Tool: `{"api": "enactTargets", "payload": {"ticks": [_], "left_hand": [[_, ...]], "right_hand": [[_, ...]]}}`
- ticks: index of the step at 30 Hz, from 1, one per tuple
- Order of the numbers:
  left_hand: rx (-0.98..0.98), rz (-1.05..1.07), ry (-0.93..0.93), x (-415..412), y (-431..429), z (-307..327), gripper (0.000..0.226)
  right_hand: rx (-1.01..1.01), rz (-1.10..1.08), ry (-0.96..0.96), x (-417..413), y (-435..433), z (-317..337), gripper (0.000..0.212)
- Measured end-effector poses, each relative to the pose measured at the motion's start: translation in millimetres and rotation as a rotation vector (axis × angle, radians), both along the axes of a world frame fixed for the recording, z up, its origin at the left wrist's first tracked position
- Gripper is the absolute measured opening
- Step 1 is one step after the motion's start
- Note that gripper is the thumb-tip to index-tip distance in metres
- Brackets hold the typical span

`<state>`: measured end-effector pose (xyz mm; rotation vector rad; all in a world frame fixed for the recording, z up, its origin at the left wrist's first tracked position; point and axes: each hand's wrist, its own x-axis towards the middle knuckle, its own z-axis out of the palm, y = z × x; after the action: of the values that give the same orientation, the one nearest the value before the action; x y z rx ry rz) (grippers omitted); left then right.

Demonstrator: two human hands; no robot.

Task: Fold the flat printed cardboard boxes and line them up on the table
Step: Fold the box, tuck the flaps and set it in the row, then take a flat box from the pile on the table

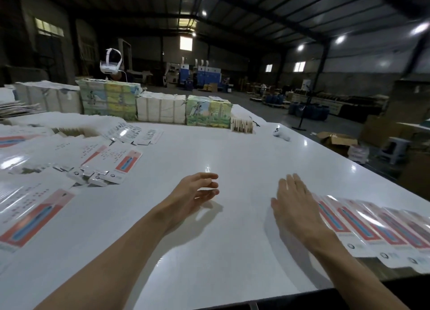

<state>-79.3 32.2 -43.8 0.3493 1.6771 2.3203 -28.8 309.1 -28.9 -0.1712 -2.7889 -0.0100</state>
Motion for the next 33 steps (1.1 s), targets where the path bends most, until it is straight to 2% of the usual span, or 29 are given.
{"api": "enactTargets", "payload": {"ticks": [3, 7, 10, 13, 17, 21, 23, 25, 27, 30, 33], "left_hand": [[-0.152, 0.173, 0.146, 0, 4, -1, 0.029], [-0.287, 0.445, 0.318, -5, 7, -3, 0.037], [-0.388, 0.561, 0.344, -8, 1, -5, 0.036], [-0.459, 0.661, 0.324, -7, -1, -3, 0.033], [-0.679, 0.662, 0.336, -4, -5, 7, 0.018], [-1.041, 0.636, 0.352, -1, -37, 32, 0.016], [-1.291, 0.596, 0.292, 2, -66, 45, 0.02], [-1.553, 0.482, 0.164, 8, -101, 54, 0.025], [-1.749, 0.459, 0.024, 17, -135, 58, 0.03], [-1.911, 0.684, -0.111, 35, -179, 60, 0.041], [-2.013, 0.78, -0.281, 52, -208, 60, 0.084]], "right_hand": [[-0.006, 0.177, 0.094, -25, -52, 8, 0.051], [-0.045, 0.345, 0.109, -53, -113, 6, 0.039], [-0.099, 0.417, 0.115, -63, -134, -8, 0.034], [-0.114, 0.498, 0.094, -67, -135, -21, 0.039], [-0.166, 0.534, 0.098, -72, -128, -27, 0.034], [-0.266, 0.573, 0.082, -77, -126, -28, 0.038], [-0.322, 0.579, 0.074, -79, -124, -29, 0.039], [-0.362, 0.581, 0.076, -80, -123, -30, 0.038], [-0.394, 0.587, 0.079, -82, -123, -31, 0.036], [-0.432, 0.593, 0.084, -83, -124, -30, 0.035], [-0.463, 0.603, 0.085, -83, -123, -29, 0.035]]}}
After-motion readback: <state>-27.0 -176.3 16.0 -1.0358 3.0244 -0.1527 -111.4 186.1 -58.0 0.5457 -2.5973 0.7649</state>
